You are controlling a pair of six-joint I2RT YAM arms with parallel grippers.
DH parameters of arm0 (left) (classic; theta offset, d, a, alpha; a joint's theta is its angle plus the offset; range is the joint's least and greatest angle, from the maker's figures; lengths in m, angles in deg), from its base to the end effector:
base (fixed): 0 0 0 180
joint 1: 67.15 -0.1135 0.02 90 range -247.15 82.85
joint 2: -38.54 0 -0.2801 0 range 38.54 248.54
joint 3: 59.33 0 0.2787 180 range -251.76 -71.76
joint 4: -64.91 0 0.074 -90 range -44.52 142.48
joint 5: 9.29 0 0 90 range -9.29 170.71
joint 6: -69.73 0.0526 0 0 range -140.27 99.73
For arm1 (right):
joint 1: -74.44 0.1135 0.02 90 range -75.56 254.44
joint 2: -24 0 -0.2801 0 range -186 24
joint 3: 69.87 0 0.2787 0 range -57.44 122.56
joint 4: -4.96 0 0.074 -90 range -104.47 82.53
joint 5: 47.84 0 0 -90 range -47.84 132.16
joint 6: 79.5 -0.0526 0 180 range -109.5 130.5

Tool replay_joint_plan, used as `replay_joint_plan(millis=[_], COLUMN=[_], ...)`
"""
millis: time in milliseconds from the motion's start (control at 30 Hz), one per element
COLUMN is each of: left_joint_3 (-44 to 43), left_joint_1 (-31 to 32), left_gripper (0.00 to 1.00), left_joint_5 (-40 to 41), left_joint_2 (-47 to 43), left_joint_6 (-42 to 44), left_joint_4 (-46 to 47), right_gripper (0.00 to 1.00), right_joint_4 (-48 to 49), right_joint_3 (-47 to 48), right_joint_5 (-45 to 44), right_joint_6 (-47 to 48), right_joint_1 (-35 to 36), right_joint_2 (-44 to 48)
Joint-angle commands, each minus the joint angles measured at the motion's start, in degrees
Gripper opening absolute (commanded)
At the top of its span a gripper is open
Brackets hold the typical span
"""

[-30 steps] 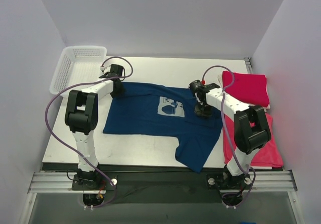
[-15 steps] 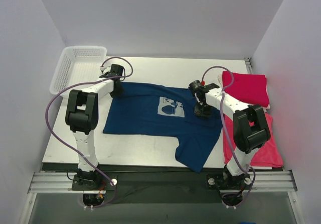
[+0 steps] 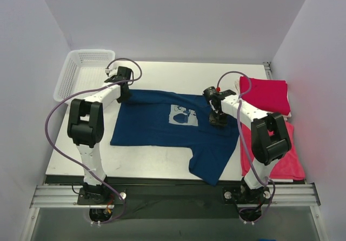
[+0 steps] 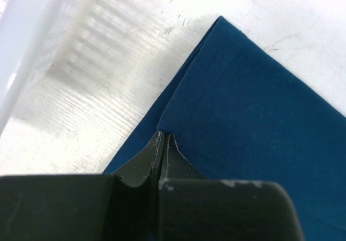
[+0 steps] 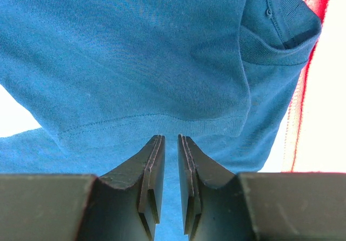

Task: Fold and stack the t-shirts
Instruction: Fold the flattened tshirt in 1/3 of the way

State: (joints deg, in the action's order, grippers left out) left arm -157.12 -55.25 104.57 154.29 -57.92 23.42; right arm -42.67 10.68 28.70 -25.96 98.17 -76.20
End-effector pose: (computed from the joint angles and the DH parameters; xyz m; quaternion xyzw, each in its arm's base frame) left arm 0.4632 -0.0759 0.1747 -0.2634 0.9080 0.0730 0.3176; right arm 0.3532 0.1419 0.1800 0.1309 0.9651 -0.0013 0.2269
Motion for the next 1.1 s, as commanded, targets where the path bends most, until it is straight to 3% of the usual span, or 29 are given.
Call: replay_joint_plan(millis=[0, 400, 767, 900, 933, 967, 1067], left_joint_3=[-1.91, 0.9, -0.77, -0.77, -0.68, -0.6, -0.42], left_joint_1=[-0.21, -0.12, -0.21, -0.21, -0.21, -0.21, -0.12], left_gripper=[0.0, 0.0, 0.0, 0.26, 0.46, 0.55, 0.66], left_joint_5=[1.63, 2.95, 6.19, 7.87, 8.13, 8.31, 8.49], left_joint_2=[-4.73, -8.86, -3.6, -2.54, -2.63, -2.72, -3.24], left_joint_6=[0.12, -0.5, -3.13, -4.71, -5.06, -5.24, -5.33], left_joint_4=[-0.47, 0.4, -4.07, -5.22, -5.22, -5.13, -5.22], right_gripper=[0.18, 0.17, 0.16, 0.16, 0.16, 0.16, 0.17], right_joint_4=[-2.68, -2.68, -2.77, -2.77, -2.77, -2.77, -2.94], right_joint_3=[1.4, 1.49, 1.84, 1.84, 1.93, 2.02, 1.84], right_joint_5=[-0.79, -0.87, -0.96, -0.96, -0.87, -0.96, -1.14], right_joint_6=[-0.89, -0.89, -0.89, -0.8, -0.8, -0.8, -0.71], right_joint_1=[0.53, 0.71, 0.97, 0.97, 0.97, 0.97, 0.97], right_joint_2=[-1.05, -1.84, -2.8, -2.89, -2.89, -2.81, -2.1])
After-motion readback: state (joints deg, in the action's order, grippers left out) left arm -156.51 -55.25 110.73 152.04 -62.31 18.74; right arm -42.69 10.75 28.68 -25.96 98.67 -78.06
